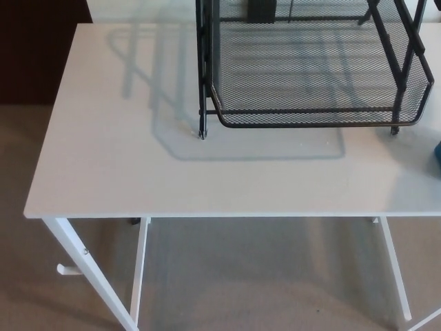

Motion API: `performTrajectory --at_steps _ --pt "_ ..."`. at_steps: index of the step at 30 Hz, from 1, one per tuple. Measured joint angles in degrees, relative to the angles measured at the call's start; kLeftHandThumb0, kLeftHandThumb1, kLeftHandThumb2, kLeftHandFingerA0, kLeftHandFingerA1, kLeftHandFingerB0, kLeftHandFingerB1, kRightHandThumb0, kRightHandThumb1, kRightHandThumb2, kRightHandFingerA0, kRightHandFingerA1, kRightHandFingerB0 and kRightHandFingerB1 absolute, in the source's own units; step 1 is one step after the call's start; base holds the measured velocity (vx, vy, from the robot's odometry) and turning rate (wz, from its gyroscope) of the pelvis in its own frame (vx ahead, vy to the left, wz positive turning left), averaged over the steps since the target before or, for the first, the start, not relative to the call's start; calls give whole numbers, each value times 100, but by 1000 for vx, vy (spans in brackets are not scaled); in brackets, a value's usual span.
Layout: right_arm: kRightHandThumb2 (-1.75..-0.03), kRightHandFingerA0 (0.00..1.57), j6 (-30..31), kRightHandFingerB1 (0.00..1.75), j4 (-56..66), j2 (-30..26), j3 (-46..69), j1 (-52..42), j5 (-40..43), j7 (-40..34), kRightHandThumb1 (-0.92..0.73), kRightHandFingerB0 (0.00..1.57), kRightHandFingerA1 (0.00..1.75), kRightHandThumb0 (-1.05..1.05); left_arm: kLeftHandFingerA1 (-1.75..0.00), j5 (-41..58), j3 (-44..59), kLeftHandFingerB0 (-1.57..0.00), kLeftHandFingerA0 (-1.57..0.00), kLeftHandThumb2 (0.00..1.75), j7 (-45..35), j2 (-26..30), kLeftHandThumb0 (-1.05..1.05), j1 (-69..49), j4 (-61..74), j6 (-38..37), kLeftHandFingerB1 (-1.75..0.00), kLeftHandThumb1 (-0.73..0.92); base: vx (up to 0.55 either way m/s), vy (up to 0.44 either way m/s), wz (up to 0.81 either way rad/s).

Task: The robot walks towards a desk on which a file tray is kept in the middle and a cube is kept to its right. The robot lifts the cube using its right hand and places it on the file tray.

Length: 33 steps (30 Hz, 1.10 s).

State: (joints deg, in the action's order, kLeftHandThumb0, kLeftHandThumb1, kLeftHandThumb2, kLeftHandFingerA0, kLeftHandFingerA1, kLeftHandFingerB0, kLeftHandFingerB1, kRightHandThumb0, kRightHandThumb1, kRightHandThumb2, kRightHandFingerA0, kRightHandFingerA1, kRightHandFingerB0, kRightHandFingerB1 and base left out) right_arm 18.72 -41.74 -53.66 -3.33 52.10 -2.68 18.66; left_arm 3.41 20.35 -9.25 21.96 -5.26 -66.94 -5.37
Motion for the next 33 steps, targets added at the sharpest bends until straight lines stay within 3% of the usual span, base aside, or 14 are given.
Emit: performTrajectory --at_steps 4,5,7,8,9,10,11,12,21,22,23,25,26,33 --pt "-68 0 -186 26 -30 172 -693 79 -271 200 -34 5 0 -65 -54 -2 -63 -20 -22 64 -1 0 -64 -31 -11 0 -41 83 0 0 0" --pt "-61 0 -268 29 -58 233 -930 89 -374 266 -48 10 6 -49 -53 -3 -87 -19 -22 64 -1 0 -65 -44 -11 -1 -39 82 0 0 0" --pt "-56 0 -390 28 -152 330 -1266 134 -517 354 -51 12 7 -54 -52 -2 -117 -18 -21 64 -2 0 -64 -69 -10 -1 -39 82 0 0 0" --pt "-69 0 -447 30 -231 390 -1411 163 -588 388 -36 8 0 -68 -56 -2 -128 -13 -18 93 -3 0 -67 -78 -6 0 -48 66 0 0 0" --pt "-69 0 -506 30 -314 444 -1547 175 -650 423 -36 8 0 -68 -56 -1 -139 -13 -18 93 -5 0 -67 -83 4 0 -48 66 0 0 0" --pt "-56 0 -565 28 -390 494 -1681 189 -714 459 -52 9 5 -58 -56 0 -145 -14 -21 94 -6 1 -68 -93 15 0 -48 66 0 0 0" --pt "-72 0 -629 28 -477 550 -1816 208 -786 493 -38 11 0 -73 -57 -1 -157 -14 -23 94 -9 1 -67 -102 24 0 -48 66 0 0 0" --pt "-74 0 -682 27 -561 608 -1942 236 -857 529 -40 10 0 -74 -57 -1 -172 -15 -24 94 -10 2 -67 -110 28 0 -48 66 0 0 0" --pt "-74 0 -1264 32 -1086 1102 -2716 398 -1537 801 -38 10 6 -71 -59 -2 -324 -13 -28 96 -57 40 -68 -182 66 -55 -48 66 0 0 0" --pt "-72 0 -1322 32 -1094 1141 -2731 393 -1591 820 -48 9 19 -59 -59 -1 -333 -13 -29 96 -63 46 -67 -174 53 -63 -48 66 0 0 0" --pt "-78 0 -1360 37 -1104 1176 -2731 393 -1626 828 -37 7 23 -58 -58 -1 -341 -15 -29 96 -68 50 -67 -174 52 -66 -48 66 0 0 0" --pt "-78 0 -1446 37 -1180 1296 -2699 387 -1682 837 -37 8 25 -58 -58 -3 -371 -15 -31 96 -70 57 -67 -175 47 -74 -48 66 0 0 0" --pt "-58 3 -1481 28 -1186 1326 -2685 374 -1704 842 -52 15 26 -53 -59 -3 -382 -15 -30 96 -70 58 -66 -173 44 -83 -48 66 0 0 0" --pt "-59 7 -1704 29 -1354 1503 -2546 365 -1852 817 -52 17 29 -54 -59 0 -413 -15 -31 96 -76 63 -69 -128 -55 -106 -48 65 0 0 0"
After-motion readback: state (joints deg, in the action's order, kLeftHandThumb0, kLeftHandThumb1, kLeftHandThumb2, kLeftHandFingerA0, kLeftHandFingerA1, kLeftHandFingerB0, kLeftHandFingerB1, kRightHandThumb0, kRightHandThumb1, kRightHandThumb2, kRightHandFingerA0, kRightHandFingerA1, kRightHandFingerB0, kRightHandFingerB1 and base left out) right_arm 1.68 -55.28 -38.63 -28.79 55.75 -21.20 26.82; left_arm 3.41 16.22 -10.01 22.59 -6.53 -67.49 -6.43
